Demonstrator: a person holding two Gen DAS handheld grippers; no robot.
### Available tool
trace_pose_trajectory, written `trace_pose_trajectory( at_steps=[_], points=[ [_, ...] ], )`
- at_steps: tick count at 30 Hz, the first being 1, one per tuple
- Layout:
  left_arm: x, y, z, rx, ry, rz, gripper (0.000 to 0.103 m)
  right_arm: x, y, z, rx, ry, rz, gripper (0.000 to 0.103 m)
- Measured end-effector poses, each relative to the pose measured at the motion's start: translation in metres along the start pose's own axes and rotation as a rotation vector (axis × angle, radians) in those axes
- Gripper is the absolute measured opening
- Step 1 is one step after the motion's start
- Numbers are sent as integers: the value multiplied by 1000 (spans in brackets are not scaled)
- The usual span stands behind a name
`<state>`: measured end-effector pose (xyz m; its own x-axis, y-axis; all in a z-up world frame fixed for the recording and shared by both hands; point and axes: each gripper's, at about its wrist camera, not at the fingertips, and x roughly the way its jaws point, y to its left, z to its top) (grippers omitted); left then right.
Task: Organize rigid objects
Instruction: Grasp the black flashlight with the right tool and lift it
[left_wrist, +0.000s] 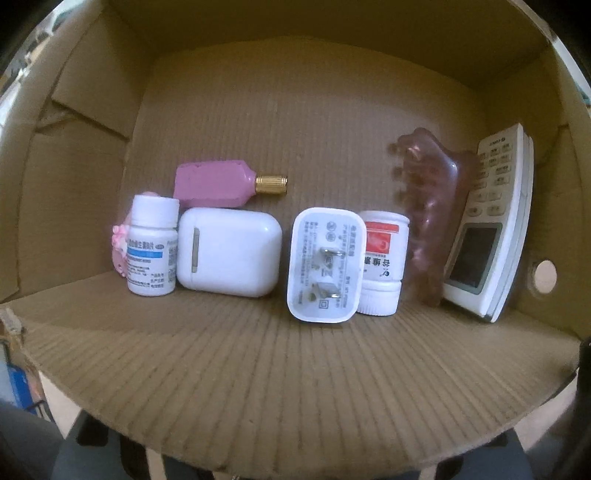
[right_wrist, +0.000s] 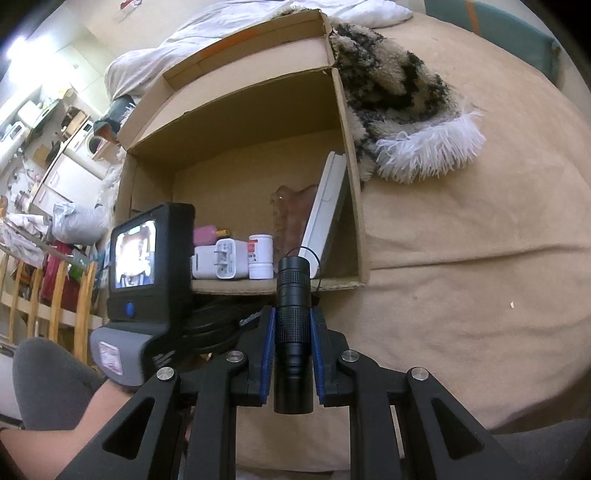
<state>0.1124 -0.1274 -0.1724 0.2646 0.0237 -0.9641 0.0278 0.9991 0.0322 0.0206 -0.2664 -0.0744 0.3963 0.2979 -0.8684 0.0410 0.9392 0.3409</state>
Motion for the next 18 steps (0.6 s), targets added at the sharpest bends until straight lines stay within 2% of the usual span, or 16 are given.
trace_pose_trajectory(
  at_steps=[1, 4, 9, 18],
  points=[
    [-1, -2, -2, 8, -5, 1, 39, 1, 0, 0, 2, 3, 2, 19],
    [-5, -7, -4, 7, 0, -9, 39, 2, 3, 2, -2, 7, 7, 19],
    [-14, 10, -11, -4, 2, -12, 38, 4, 6, 3, -13, 7, 7, 19],
    [-47, 76, -32, -48, -24, -22, 39, -5, 20, 3, -62, -43, 15, 19]
  ],
)
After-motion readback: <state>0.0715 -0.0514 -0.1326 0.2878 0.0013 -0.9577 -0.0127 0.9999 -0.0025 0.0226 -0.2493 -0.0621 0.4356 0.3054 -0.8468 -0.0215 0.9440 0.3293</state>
